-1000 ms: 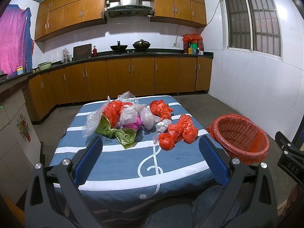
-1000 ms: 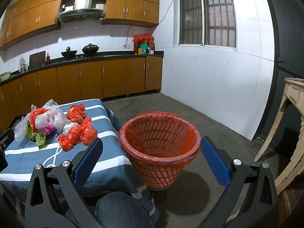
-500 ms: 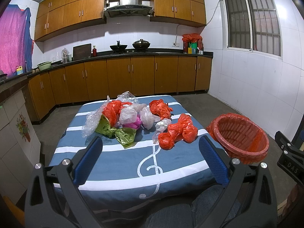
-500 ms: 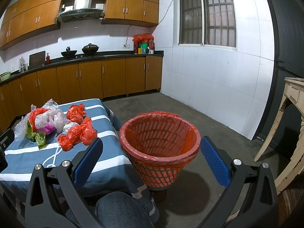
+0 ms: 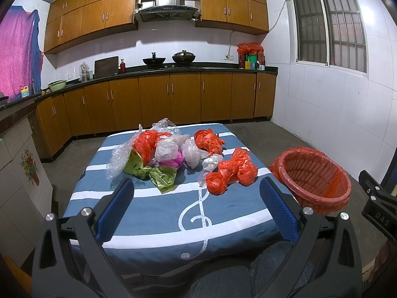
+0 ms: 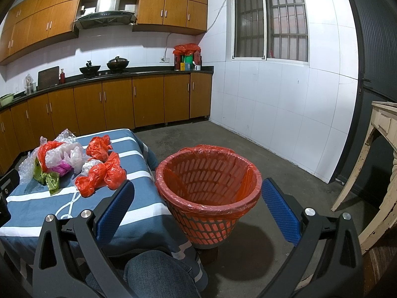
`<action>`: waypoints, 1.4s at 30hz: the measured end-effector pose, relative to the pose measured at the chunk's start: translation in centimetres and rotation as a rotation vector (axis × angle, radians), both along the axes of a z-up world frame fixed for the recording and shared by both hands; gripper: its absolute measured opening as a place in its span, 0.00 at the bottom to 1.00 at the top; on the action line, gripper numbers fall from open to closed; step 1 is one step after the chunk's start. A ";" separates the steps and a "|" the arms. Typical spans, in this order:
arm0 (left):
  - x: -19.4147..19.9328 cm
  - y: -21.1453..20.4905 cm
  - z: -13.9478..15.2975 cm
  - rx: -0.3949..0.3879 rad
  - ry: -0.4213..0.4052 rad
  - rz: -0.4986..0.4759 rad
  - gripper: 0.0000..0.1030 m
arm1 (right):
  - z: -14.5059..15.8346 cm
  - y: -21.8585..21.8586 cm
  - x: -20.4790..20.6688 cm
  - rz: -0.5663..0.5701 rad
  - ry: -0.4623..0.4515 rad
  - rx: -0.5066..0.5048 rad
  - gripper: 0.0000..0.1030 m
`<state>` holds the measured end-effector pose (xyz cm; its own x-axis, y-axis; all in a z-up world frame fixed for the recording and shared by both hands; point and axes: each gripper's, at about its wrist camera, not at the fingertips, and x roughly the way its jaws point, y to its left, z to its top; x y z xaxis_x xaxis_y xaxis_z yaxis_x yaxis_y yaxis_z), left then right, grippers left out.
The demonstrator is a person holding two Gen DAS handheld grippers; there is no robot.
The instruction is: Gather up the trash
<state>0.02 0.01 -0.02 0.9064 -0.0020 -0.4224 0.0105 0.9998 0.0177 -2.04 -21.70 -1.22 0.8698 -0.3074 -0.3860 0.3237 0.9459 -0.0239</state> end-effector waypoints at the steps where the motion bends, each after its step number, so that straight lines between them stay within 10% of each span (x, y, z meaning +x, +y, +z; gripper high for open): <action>1: 0.0 0.0 0.0 0.000 0.000 0.000 0.96 | 0.0 0.0 0.0 0.000 0.000 0.000 0.98; 30: -0.2 -0.9 -0.9 0.002 0.012 0.006 0.96 | -0.5 -0.3 0.3 -0.002 0.009 -0.002 0.98; 42: 3.1 4.9 -3.0 -0.063 0.073 0.140 0.96 | -0.9 1.2 4.5 0.069 0.039 0.004 0.98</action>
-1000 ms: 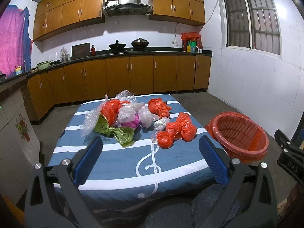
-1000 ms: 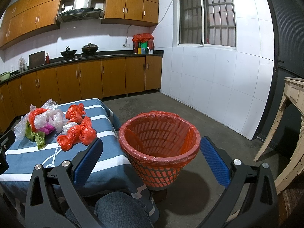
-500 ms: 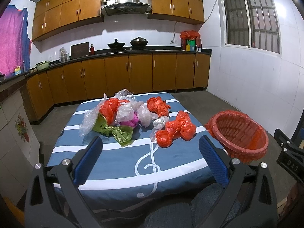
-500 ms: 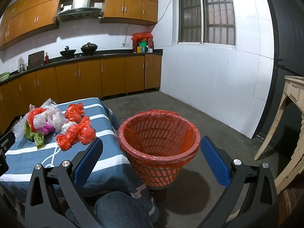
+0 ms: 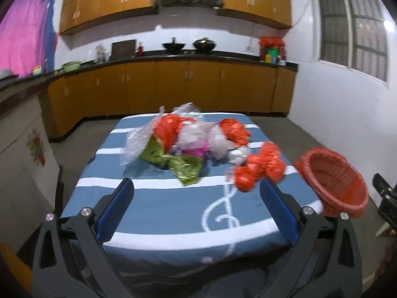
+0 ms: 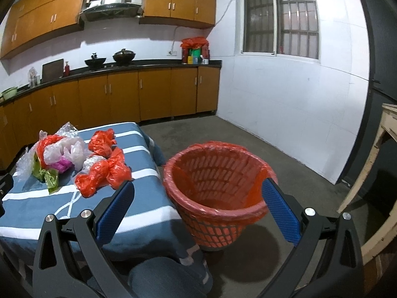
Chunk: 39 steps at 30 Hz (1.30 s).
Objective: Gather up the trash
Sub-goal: 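Grasp the clear bubble wrap with the left tool while the right tool grasps a red bag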
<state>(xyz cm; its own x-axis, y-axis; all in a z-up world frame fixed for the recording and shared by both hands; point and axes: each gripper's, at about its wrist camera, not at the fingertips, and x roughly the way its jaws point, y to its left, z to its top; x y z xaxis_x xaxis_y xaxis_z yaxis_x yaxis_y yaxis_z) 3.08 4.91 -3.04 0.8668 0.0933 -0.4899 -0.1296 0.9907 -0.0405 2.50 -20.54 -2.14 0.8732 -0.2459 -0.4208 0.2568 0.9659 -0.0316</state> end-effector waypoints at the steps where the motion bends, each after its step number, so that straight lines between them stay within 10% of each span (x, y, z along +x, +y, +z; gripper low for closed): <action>1: 0.4 0.8 0.0 -0.005 0.005 0.016 0.96 | 0.0 0.2 0.5 0.007 0.002 0.003 0.98; 12: 6.2 9.7 -1.3 -0.009 0.050 0.199 0.93 | -1.9 5.1 9.1 0.149 0.102 0.020 0.92; 39: 19.4 14.1 -6.6 -0.008 0.208 0.201 0.64 | -9.2 11.4 21.2 0.201 0.370 0.062 0.74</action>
<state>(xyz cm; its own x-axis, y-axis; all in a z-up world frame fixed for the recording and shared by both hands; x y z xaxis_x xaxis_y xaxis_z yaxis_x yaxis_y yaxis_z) 22.47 18.98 -9.60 0.7118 0.2485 -0.6570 -0.3300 0.9440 -0.0004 23.70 -9.13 -11.31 0.6887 -0.0505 -0.7233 0.0451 0.9986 -0.0268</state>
